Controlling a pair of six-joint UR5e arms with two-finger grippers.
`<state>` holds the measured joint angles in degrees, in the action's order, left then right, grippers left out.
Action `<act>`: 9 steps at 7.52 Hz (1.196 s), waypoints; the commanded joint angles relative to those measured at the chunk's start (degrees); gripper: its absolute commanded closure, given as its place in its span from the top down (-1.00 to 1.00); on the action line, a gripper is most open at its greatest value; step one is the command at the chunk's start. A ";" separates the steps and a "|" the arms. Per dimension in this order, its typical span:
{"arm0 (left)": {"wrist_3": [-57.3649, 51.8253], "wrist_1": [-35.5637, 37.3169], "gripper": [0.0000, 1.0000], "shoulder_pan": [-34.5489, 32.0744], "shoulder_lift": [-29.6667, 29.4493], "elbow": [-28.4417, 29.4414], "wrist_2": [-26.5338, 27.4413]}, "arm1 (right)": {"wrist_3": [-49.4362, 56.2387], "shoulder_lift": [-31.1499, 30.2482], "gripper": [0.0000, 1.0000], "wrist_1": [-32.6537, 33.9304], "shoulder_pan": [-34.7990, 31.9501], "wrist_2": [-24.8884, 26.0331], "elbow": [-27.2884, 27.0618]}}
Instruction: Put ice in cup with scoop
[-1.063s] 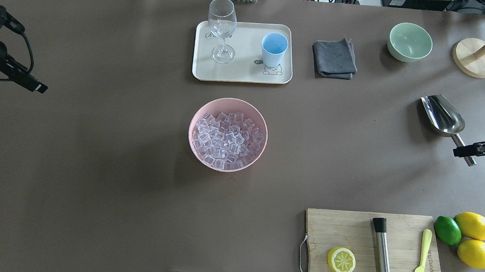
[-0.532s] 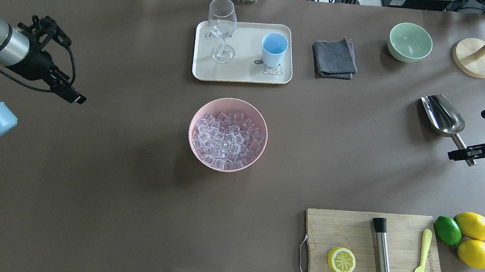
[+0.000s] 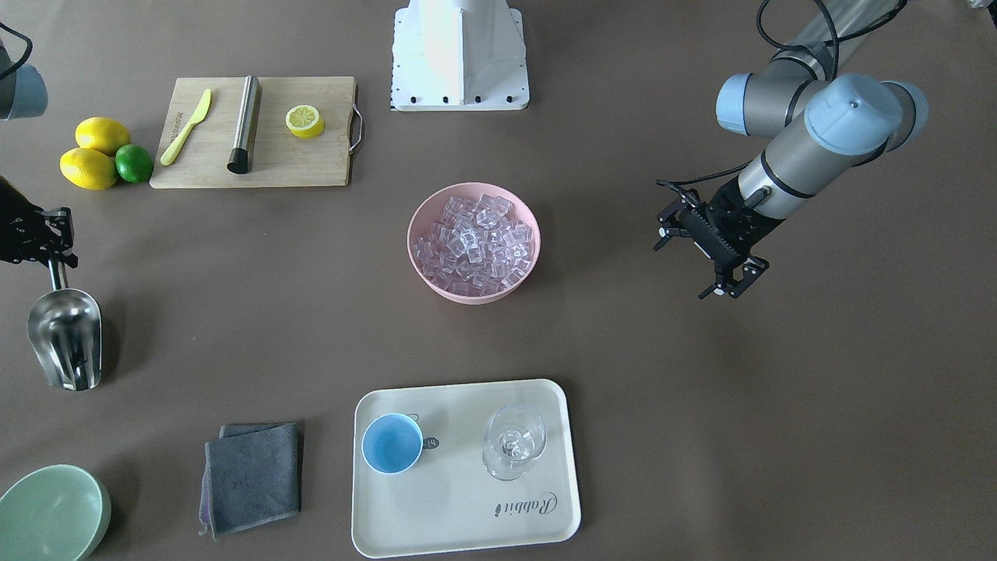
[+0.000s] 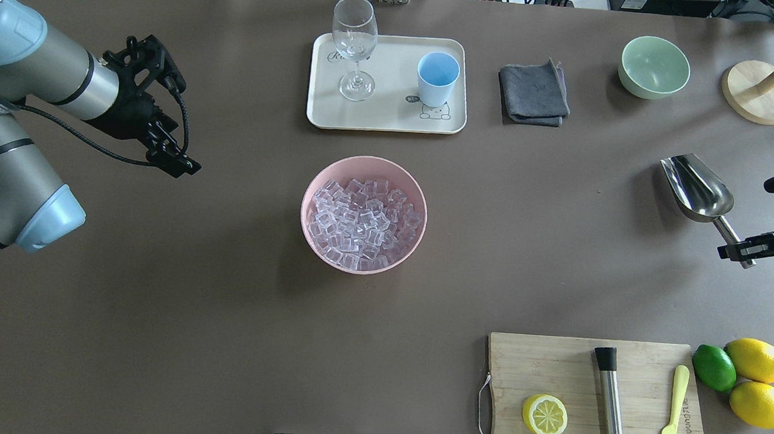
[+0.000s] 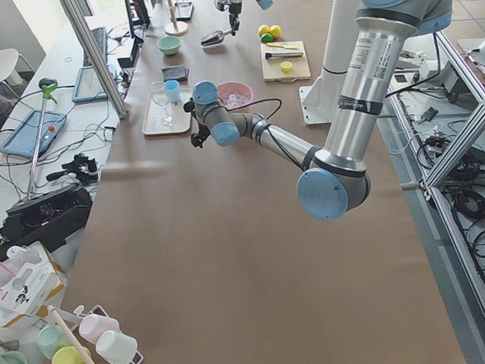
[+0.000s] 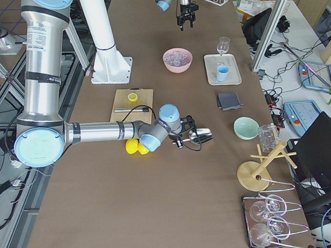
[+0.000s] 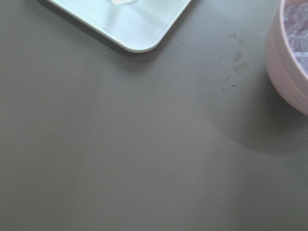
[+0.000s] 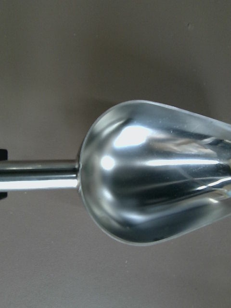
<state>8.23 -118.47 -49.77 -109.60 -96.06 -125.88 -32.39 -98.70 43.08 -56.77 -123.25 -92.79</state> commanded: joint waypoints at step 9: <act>-22.63 -8.43 0.98 15.23 -7.54 5.69 2.39 | 38.30 22.86 -1.00 61.59 1.62 7.90 -29.99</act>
<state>-12.55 -124.89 -35.36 -115.03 -93.77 -123.54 -1.47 -87.42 90.64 -60.34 -118.66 -122.09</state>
